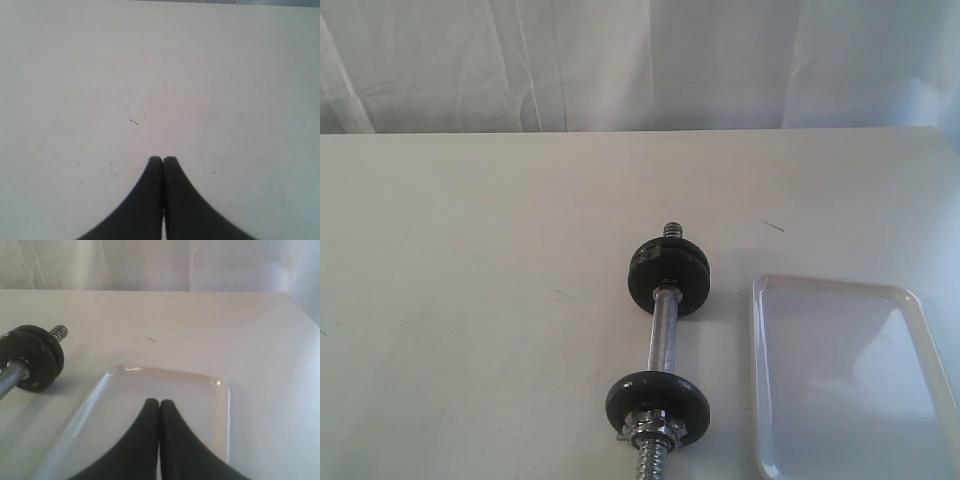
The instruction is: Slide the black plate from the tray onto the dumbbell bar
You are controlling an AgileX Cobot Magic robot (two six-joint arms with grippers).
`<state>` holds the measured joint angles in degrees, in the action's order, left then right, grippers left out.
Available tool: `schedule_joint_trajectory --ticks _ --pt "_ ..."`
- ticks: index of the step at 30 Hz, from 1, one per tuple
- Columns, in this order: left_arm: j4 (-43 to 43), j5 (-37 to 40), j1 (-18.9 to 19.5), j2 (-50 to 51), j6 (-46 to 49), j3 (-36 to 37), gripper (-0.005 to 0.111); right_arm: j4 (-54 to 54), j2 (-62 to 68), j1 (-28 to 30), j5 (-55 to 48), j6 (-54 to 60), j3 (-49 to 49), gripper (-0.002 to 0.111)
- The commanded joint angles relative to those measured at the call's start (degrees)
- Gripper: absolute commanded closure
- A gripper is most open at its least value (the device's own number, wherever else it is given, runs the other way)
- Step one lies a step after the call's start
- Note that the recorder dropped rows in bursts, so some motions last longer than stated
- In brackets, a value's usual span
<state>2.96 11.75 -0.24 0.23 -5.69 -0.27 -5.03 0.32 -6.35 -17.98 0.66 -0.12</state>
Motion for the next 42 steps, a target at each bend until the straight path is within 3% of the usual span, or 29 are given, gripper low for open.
schedule_joint_trajectory --ticks 1,12,19,42 --pt "-0.05 -0.14 0.07 -0.23 -0.32 0.27 0.107 0.34 -0.32 0.24 0.09 -6.96 0.12 0.108" --pt "-0.05 -0.14 0.07 -0.23 -0.32 0.27 0.107 0.98 -0.32 0.14 0.09 -6.72 0.12 0.108" --pt "-0.05 -0.14 0.07 -0.23 -0.32 0.27 0.107 0.98 -0.32 0.14 0.09 0.35 0.12 0.108" --pt "-0.05 -0.14 0.07 -0.23 -0.32 0.27 0.107 0.98 -0.32 0.14 0.09 0.46 0.12 0.108"
